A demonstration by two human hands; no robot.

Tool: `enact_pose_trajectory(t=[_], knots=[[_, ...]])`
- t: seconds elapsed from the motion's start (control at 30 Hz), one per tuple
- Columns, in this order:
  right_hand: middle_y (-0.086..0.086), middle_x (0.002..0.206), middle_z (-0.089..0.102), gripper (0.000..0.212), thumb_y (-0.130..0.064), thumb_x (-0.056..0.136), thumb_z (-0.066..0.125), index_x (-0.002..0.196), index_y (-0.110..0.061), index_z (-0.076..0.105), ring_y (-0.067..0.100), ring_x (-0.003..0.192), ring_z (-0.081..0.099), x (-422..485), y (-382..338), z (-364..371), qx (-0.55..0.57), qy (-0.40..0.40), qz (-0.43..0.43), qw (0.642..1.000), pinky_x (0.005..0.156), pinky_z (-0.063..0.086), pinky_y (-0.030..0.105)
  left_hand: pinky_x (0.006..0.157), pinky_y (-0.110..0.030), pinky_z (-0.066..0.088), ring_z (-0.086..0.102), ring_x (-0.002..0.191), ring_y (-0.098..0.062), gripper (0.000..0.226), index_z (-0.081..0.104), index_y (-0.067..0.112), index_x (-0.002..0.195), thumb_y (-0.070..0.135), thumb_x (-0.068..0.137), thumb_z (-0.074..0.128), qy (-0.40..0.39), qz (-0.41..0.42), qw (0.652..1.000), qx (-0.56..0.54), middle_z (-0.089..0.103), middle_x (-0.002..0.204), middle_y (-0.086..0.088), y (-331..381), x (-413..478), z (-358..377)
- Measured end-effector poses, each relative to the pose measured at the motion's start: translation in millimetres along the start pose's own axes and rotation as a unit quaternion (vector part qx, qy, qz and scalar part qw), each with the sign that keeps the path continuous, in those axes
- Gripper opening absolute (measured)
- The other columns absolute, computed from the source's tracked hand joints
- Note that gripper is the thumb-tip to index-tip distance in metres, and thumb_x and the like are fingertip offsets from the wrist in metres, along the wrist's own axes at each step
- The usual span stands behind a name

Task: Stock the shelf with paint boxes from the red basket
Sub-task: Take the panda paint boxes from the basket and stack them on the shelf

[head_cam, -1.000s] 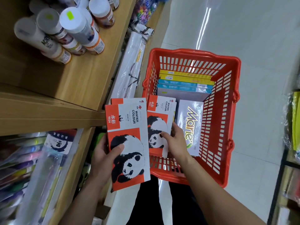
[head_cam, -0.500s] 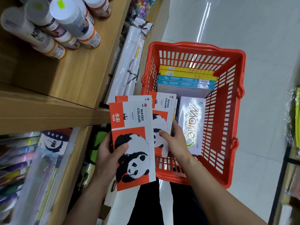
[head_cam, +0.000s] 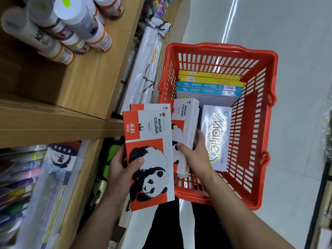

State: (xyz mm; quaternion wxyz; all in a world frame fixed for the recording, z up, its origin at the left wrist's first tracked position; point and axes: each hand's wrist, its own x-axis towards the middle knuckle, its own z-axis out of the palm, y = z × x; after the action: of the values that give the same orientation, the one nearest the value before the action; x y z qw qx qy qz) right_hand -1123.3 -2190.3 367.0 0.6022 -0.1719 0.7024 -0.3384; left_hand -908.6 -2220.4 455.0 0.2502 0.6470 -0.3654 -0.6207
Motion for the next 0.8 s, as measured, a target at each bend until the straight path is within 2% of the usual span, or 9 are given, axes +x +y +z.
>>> enact_pose_trajectory(t=[0.13,0.2,0.27,0.33,0.4,0.47,0.53,0.63,0.8], knots=[[-0.001,0.130,0.069,0.060,-0.028,0.092,0.078,0.142,-0.026,0.045,0.020,0.115,0.071,4,-16,-1,-0.027,-0.013,-0.011,0.999,0.102,0.057,0.050,0.068,-0.026,0.062,0.078,0.096,-0.021,0.061,0.066,0.027,0.124,0.041,0.065,0.077,-0.006,-0.004,1.000,0.003,0.080,0.109,0.000,10,-4,2],[-0.003,0.125,0.071,0.056,-0.027,0.088,0.081,0.135,-0.030,0.050,0.020,0.112,0.072,-1,-24,-6,-0.030,0.010,-0.017,0.999,0.100,0.058,0.051,0.069,-0.031,0.063,0.078,0.094,-0.022,0.065,0.066,0.026,0.125,0.042,0.062,0.077,-0.005,-0.005,1.000,0.009,0.080,0.108,-0.001,15,-8,3],[-0.005,0.119,0.075,0.059,-0.032,0.080,0.085,0.131,-0.034,0.054,0.021,0.106,0.076,-18,-34,-18,-0.019,0.043,-0.012,0.999,0.097,0.059,0.052,0.076,-0.041,0.063,0.078,0.095,-0.026,0.066,0.067,0.027,0.124,0.042,0.060,0.077,0.001,-0.009,1.000,0.010,0.080,0.108,-0.004,22,-16,4],[-0.005,0.115,0.078,0.063,-0.039,0.072,0.085,0.128,-0.044,0.057,0.021,0.098,0.079,-42,-48,-38,-0.001,0.061,-0.016,0.998,0.091,0.063,0.050,0.078,-0.044,0.062,0.078,0.096,-0.030,0.065,0.068,0.028,0.122,0.041,0.060,0.078,0.000,-0.012,1.000,0.000,0.081,0.108,-0.005,32,-27,3],[-0.006,0.112,0.078,0.060,-0.042,0.068,0.086,0.120,-0.054,0.058,0.017,0.089,0.081,-72,-66,-61,0.016,0.069,-0.034,0.997,0.080,0.067,0.046,0.072,-0.039,0.062,0.079,0.094,-0.030,0.060,0.070,0.030,0.119,0.040,0.061,0.078,-0.002,-0.009,1.000,-0.018,0.081,0.107,-0.005,46,-44,3],[-0.006,0.114,0.077,0.066,-0.037,0.071,0.087,0.130,-0.044,0.056,0.014,0.087,0.081,-105,-85,-84,0.025,0.072,-0.059,0.995,0.072,0.067,0.038,0.068,-0.035,0.062,0.079,0.092,-0.028,0.053,0.073,0.033,0.113,0.039,0.061,0.079,-0.003,0.002,0.999,-0.034,0.081,0.105,-0.004,64,-67,5],[-0.006,0.113,0.079,0.066,-0.029,0.076,0.087,0.134,-0.037,0.057,0.014,0.090,0.081,-139,-106,-102,0.026,0.059,-0.101,0.993,0.073,0.067,0.037,0.066,-0.030,0.061,0.079,0.089,-0.025,0.046,0.076,0.034,0.107,0.037,0.061,0.079,0.004,0.024,0.998,-0.064,0.082,0.104,-0.003,85,-97,6],[-0.005,0.114,0.080,0.067,-0.031,0.071,0.087,0.132,-0.038,0.059,0.020,0.094,0.081,-172,-131,-118,0.043,0.028,-0.137,0.989,0.071,0.067,0.037,0.066,-0.027,0.060,0.079,0.089,-0.023,0.046,0.075,0.027,0.108,0.031,0.062,0.079,0.013,0.065,0.992,-0.104,0.081,0.104,-0.005,110,-131,9],[0.001,0.117,0.080,0.075,-0.037,0.067,0.088,0.136,-0.039,0.058,0.032,0.094,0.081,-225,-186,-122,0.029,-0.099,-0.196,0.975,0.074,0.066,0.052,0.062,-0.027,0.060,0.079,0.083,-0.023,0.045,0.071,0.016,0.113,0.014,0.069,0.076,0.103,0.125,0.973,-0.166,0.082,0.098,-0.006,142,-216,12]])
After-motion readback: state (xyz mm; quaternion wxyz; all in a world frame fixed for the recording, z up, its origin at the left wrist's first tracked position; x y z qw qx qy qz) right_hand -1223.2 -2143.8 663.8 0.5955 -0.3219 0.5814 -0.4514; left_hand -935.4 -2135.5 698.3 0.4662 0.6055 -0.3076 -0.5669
